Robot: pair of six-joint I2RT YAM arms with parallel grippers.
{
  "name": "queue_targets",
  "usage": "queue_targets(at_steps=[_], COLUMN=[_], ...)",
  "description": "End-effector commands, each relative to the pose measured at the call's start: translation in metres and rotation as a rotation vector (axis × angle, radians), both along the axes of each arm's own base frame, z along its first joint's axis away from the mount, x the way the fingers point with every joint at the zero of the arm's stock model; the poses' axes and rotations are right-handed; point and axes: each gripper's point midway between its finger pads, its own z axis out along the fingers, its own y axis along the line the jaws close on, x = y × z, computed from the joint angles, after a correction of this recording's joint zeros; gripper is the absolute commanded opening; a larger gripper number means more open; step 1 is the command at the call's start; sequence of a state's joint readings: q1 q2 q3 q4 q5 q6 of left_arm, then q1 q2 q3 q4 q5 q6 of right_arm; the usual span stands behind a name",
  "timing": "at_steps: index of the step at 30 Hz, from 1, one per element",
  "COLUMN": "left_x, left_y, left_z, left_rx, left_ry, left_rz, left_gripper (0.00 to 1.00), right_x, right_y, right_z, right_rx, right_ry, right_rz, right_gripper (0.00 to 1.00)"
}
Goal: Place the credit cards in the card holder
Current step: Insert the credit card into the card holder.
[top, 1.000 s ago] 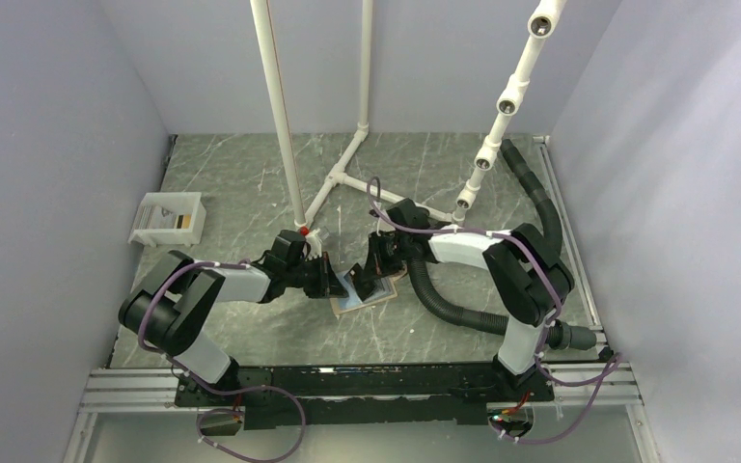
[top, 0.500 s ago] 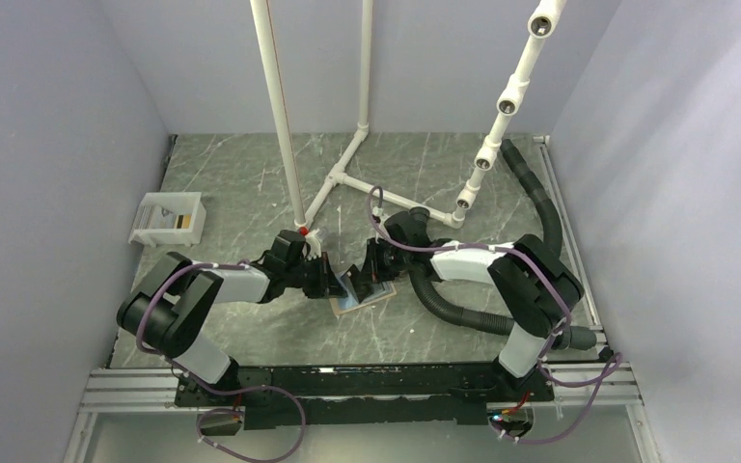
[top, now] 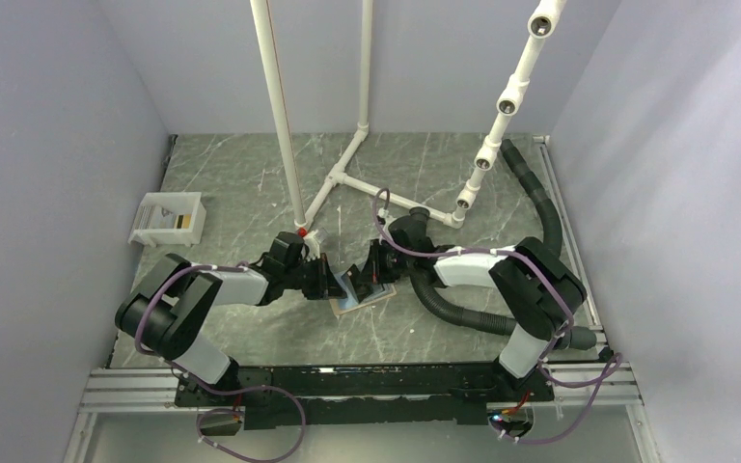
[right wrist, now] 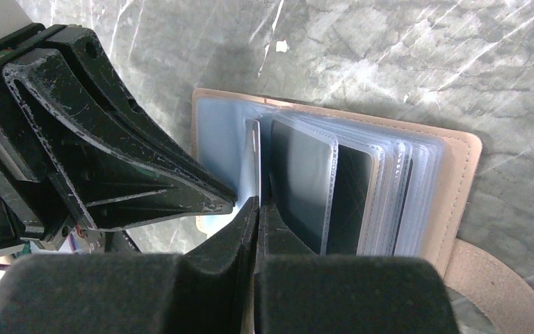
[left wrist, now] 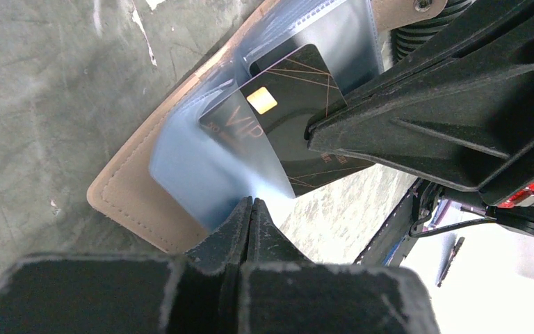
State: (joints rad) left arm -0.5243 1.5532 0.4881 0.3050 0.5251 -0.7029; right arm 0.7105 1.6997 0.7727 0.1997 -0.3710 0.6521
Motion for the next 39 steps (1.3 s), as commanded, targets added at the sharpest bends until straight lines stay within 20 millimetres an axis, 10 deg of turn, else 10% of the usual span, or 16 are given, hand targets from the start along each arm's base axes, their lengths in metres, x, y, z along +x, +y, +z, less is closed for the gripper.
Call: queue_targets(at_steps=[1, 13, 24, 39], left_x=[-0.013, -0.012, -0.008, -0.025], left_y=[0.012, 0.008, 0.010, 0.060], left_z=[-0.016, -0.013, 0.028, 0.010], left_rx=[0.065, 0.043, 0.030, 0.155], left_ry=[0.047, 0.052, -0.003, 0.033], left_rz=[0.009, 0.010, 0.017, 0.149], left_gripper=[0.00, 0.00, 0.28, 0.21], right_x=[0.006, -0.003, -0.017, -0.015], right_y=[0.000, -0.006, -0.023, -0.027], right_z=[0.003, -0.010, -0.007, 0.010], right_rx=[0.026, 0.022, -0.237, -0.332], right_ry=[-0.036, 0.035, -0.047, -0.138], right_rz=[-0.045, -0.113, 0.014, 0.040], right_gripper=[0.00, 0.02, 0.41, 0.34])
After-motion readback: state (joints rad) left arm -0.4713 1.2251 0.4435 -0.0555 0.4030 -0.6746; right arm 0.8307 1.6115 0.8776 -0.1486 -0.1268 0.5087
